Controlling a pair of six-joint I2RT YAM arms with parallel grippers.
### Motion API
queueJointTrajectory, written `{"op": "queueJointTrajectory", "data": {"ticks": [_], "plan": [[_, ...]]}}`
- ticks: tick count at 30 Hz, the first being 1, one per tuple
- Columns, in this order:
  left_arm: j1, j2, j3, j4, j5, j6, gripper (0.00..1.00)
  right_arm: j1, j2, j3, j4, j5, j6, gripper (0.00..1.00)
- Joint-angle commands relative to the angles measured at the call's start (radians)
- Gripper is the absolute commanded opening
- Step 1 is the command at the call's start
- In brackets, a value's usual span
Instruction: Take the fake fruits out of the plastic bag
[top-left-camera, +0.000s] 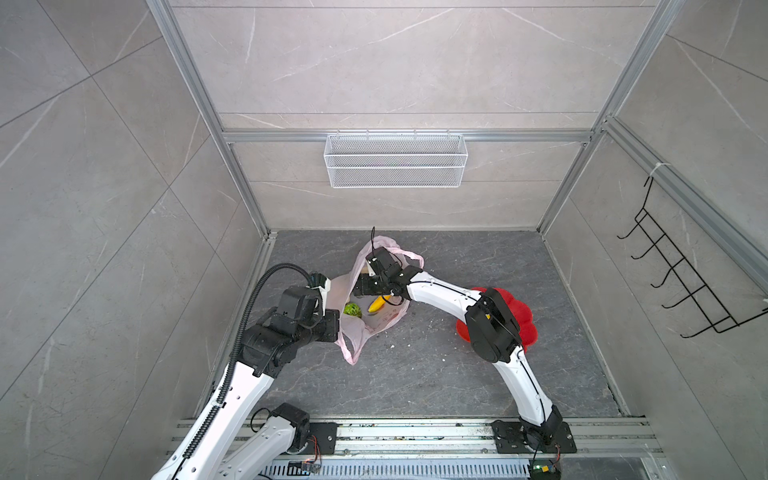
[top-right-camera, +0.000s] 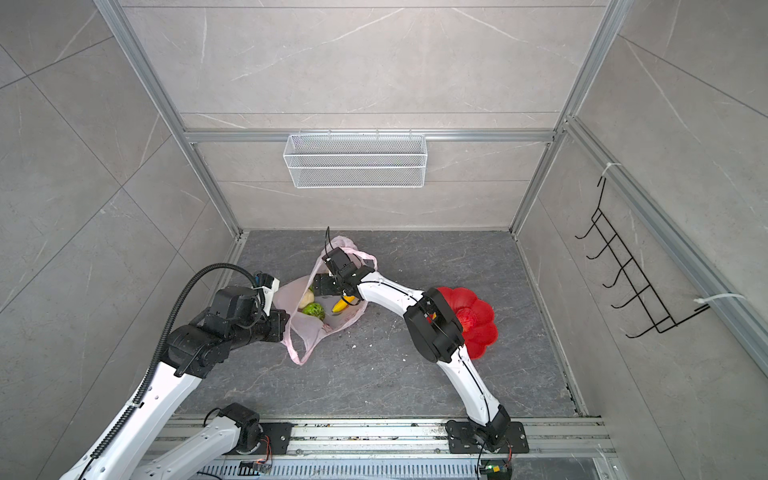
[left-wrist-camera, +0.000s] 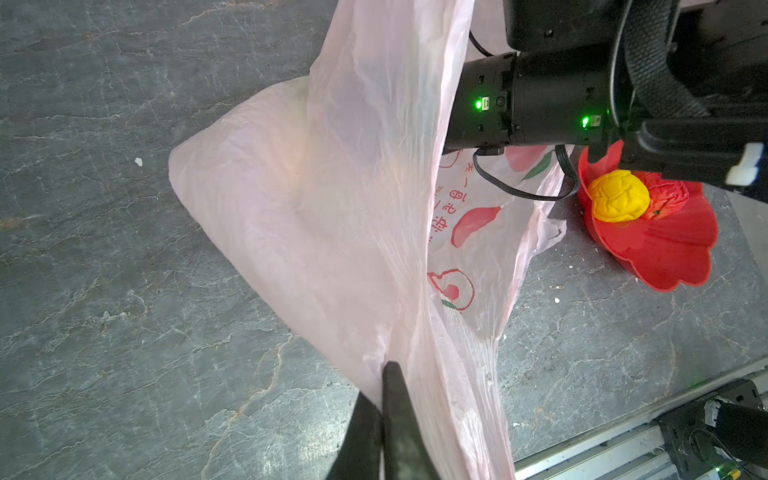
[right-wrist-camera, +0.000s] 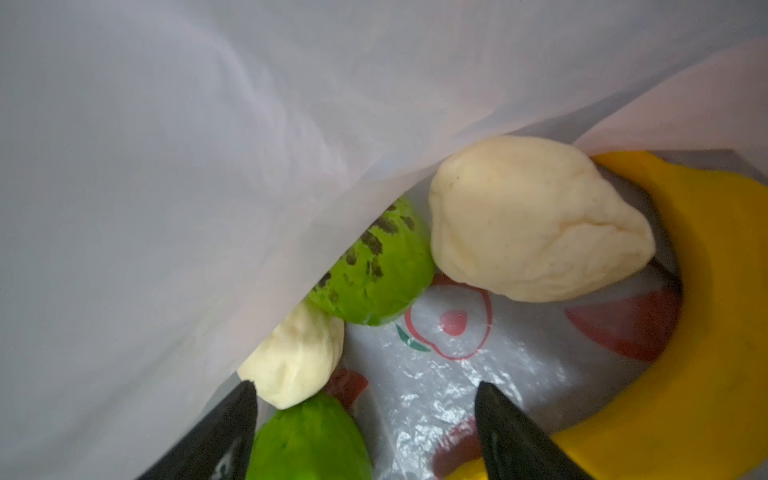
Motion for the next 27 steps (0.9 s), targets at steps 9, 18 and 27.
{"op": "queueJointTrajectory", "data": {"ticks": [9,18,27], "plan": [[-0.004,-0.026,-0.02,0.156,0.09,-0.053,0.0,0.02,0.115,0.137,-0.032,0.008,0.052,0.84],[-0.004,0.011,-0.052,0.241,0.056,-0.016,0.0,0.036,0.173,0.22,-0.07,0.053,0.042,0.84],[-0.004,0.037,-0.061,0.283,0.085,0.002,0.0,0.047,0.264,0.338,-0.11,0.076,0.068,0.85]]}}
